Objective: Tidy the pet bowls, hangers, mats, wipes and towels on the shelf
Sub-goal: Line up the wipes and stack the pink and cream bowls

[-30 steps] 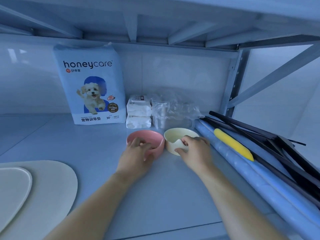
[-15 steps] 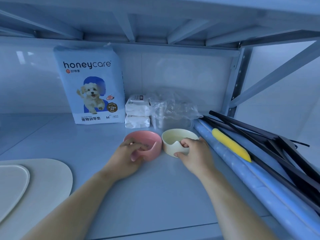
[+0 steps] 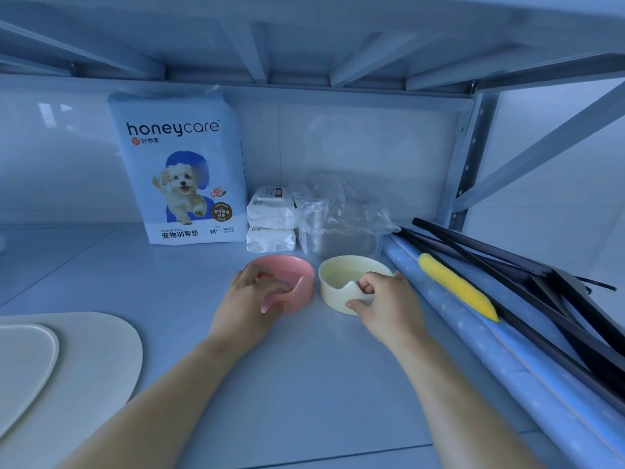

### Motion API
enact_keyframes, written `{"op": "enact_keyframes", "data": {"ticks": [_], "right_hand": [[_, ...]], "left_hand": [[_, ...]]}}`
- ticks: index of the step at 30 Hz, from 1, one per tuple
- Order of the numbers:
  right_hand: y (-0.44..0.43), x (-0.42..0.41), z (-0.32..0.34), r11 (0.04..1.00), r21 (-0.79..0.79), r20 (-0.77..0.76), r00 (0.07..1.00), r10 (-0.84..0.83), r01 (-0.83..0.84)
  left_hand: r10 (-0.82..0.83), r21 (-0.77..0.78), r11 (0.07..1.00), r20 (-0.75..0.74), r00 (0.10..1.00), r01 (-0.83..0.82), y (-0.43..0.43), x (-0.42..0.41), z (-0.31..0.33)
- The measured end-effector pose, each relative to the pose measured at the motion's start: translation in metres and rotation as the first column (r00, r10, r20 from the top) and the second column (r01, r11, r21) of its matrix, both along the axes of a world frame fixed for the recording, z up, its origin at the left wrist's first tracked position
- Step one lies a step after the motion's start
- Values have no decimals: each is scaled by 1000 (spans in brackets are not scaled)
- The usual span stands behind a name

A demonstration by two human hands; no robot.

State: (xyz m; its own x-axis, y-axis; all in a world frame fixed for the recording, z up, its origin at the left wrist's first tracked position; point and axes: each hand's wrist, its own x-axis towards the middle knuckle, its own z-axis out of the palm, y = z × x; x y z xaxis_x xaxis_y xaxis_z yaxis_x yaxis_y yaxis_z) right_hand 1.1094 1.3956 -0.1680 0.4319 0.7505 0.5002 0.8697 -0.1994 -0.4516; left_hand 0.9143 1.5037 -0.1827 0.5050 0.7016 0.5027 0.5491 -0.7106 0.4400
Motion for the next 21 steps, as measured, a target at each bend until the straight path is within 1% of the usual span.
{"op": "enact_keyframes", "data": {"ticks": [4, 13, 21], "right_hand": [[0, 1, 0, 1000, 10, -47, 999, 6, -5], [3, 4, -3, 997, 33, -57, 996, 75, -74], [4, 3, -1, 993, 72, 91, 992, 88, -95]], "left_hand": [[-22, 15, 1000, 11, 1000, 21, 1, 1, 1], [-9, -16, 1000, -5, 1000, 9, 2, -3, 4], [2, 14, 1000, -6, 1000, -2, -1, -4, 5]]}}
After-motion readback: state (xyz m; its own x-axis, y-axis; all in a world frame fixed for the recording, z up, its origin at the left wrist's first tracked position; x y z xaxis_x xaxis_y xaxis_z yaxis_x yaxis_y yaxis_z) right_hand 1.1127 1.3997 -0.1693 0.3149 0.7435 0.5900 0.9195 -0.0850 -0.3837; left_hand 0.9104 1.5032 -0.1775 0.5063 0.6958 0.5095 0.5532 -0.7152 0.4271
